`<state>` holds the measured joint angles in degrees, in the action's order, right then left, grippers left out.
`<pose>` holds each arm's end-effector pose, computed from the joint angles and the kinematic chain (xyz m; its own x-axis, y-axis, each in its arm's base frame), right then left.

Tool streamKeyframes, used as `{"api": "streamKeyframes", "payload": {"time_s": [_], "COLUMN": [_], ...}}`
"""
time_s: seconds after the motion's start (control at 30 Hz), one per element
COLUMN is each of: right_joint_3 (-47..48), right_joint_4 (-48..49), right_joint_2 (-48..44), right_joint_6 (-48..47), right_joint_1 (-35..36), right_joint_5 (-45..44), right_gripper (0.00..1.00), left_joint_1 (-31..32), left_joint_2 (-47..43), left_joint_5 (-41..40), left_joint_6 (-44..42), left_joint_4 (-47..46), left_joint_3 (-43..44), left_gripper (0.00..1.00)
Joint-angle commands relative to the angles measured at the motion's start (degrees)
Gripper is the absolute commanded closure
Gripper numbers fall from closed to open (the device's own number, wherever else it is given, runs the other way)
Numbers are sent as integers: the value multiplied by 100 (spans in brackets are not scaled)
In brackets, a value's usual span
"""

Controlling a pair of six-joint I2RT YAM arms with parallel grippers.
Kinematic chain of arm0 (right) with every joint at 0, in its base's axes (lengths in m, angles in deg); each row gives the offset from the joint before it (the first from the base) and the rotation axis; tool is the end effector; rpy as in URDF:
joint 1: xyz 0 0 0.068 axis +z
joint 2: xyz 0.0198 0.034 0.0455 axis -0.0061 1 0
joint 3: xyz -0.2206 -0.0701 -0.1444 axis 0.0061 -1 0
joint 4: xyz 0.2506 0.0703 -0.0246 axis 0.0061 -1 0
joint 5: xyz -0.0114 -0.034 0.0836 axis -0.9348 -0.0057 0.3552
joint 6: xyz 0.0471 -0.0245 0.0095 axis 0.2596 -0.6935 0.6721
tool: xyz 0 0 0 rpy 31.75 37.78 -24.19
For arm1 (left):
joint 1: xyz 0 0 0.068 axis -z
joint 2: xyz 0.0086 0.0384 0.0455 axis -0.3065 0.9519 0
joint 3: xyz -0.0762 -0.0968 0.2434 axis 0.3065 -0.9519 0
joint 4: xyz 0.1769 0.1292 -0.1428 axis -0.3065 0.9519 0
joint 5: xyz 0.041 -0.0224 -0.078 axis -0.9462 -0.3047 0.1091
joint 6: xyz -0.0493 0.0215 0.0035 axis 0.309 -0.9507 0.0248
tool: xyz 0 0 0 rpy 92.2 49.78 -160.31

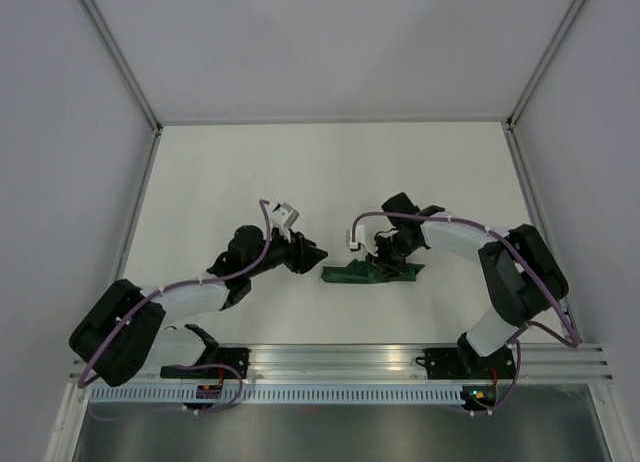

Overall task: Fold the napkin, place the utensils inside, and roll it up
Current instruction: Roll the napkin with the utensil

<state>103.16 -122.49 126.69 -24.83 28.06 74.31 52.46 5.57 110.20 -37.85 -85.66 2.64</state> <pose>0.2382 0.1492 0.1522 -0.1239 -0.8407 -0.5272 -0.9900 0.0690 0.1227 0.1953 -0.1508 0.1874 -0.4402 -0.0493 -0.8965 0.7215 0.5750 -0.3859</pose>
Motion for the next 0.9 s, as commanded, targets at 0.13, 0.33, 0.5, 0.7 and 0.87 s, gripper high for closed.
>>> {"api": "streamKeyframes", "payload": {"time_s": [0.13, 0.33, 0.5, 0.7, 0.87], "right_joint_3": [280, 745, 975, 1352, 1599], "right_joint_4": [-500, -1062, -1344, -1765, -1985], "right_joint_2": [720, 1195, 1441, 1801, 2021], "right_joint_6": [-330, -461, -523, -620, -664], "right_joint_1": [-116, -177, -256, -309, -397], "right_joint_5": [-128, 56, 215, 285, 382], "right_gripper": [73, 70, 71, 64, 66], "left_joint_1": [959, 1566, 2014, 2366, 2471], "left_joint_2": [-292, 102, 498, 1367, 2018], "left_joint_5": [-668, -782, -994, -1108, -1152], "left_joint_6": [-836, -1680, -2523, -3393, -3877], "left_joint_4": [-563, 44, 703, 1731, 2171], "left_joint_3": [-133, 333, 929, 1843, 2406], "left_gripper": [44, 44, 43, 41, 41]}}
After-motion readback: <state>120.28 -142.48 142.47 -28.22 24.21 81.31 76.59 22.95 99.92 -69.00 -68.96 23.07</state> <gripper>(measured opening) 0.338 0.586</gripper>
